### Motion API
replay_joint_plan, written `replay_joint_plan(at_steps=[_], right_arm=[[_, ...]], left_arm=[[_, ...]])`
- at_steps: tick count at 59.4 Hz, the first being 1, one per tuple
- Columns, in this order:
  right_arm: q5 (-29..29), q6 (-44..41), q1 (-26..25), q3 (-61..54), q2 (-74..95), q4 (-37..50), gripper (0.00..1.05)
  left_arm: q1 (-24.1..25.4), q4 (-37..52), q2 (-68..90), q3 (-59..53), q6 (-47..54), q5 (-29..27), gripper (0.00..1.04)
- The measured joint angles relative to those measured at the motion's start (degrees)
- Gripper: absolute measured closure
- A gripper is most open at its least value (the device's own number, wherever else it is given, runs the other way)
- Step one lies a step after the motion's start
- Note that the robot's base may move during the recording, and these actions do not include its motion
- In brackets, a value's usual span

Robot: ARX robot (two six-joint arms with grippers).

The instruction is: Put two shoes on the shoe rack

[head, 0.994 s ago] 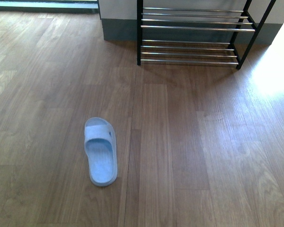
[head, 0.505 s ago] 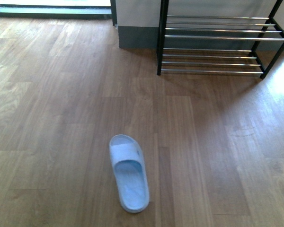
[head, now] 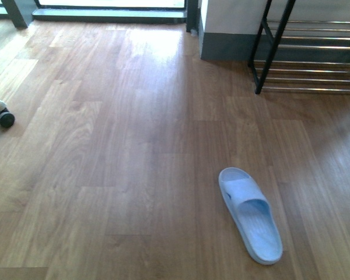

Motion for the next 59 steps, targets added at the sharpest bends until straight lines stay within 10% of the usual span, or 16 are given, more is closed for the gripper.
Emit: replay_joint_plan(at_steps=[18, 42, 59], right_arm=[[-8.6, -13.0, -1.7, 0.1, 5.9, -1.0, 0.09], [-5.3, -23.6, -0.5, 9.5, 82.6, 48.3, 0.09], [-1.8, -27.1, -2.8, 24.9, 126.2, 57.2, 0.09]], left_arm=[[0.1, 0.0, 0.0, 0.0, 0.0, -0.4, 1.03], [0.1, 0.0, 0.0, 0.0, 0.0, -0.2, 1.03], [0.1, 0.0, 0.0, 0.0, 0.0, -0.2, 1.03]])
